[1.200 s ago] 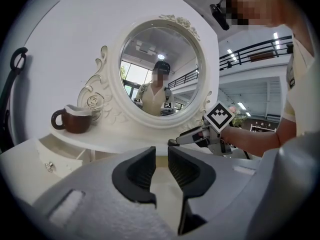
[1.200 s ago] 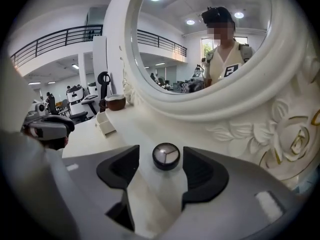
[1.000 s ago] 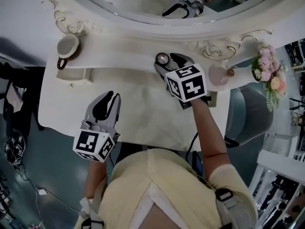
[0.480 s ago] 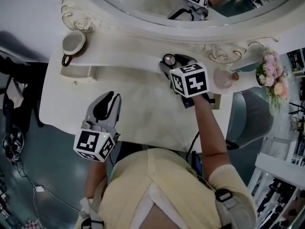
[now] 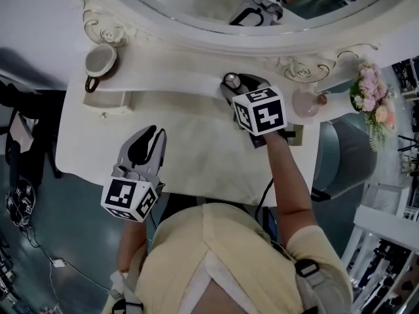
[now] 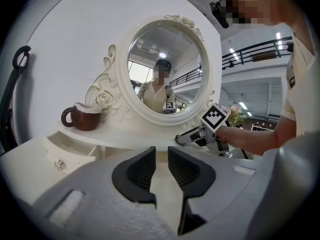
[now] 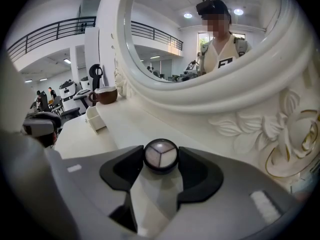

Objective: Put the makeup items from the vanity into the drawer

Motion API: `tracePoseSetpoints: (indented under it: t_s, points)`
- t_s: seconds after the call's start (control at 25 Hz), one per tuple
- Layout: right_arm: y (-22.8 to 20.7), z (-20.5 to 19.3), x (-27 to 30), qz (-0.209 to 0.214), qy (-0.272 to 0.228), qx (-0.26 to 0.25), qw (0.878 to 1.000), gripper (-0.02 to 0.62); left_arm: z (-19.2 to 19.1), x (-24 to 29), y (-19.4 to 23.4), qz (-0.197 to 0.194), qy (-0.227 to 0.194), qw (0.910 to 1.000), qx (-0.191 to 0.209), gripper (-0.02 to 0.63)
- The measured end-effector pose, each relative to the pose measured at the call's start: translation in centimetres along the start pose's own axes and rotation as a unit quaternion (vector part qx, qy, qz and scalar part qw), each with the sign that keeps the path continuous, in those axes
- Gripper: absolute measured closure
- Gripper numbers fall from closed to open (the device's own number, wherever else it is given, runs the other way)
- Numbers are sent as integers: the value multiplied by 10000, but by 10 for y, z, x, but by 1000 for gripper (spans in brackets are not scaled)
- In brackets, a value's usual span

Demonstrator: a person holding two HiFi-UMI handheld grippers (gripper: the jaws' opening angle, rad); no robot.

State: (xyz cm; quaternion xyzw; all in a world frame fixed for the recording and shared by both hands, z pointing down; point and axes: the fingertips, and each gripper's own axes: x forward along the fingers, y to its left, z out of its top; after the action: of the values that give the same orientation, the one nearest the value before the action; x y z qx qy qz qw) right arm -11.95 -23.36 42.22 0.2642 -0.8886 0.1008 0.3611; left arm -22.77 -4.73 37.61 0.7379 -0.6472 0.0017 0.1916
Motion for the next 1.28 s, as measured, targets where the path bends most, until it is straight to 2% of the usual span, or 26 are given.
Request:
tracePoseSetpoints:
  t_s: [0.24, 0.6, 0.88, 1.28]
  points:
    - [6, 6, -23, 39, -236, -58, 9997, 374, 1, 5, -11, -139, 8, 9999, 29, 535]
    - [7, 6, -75, 13, -641, -88, 9979, 374, 3, 28, -51, -669, 22, 9977, 67, 535]
    - [-11, -9, -119, -261, -826, -20, 9962, 374, 3, 50, -89, -1115, 82, 9935, 211, 535]
    - [-51, -59, -163, -774, -733, 424, 9934, 374, -3, 75, -141, -1667, 236, 9850, 379, 535]
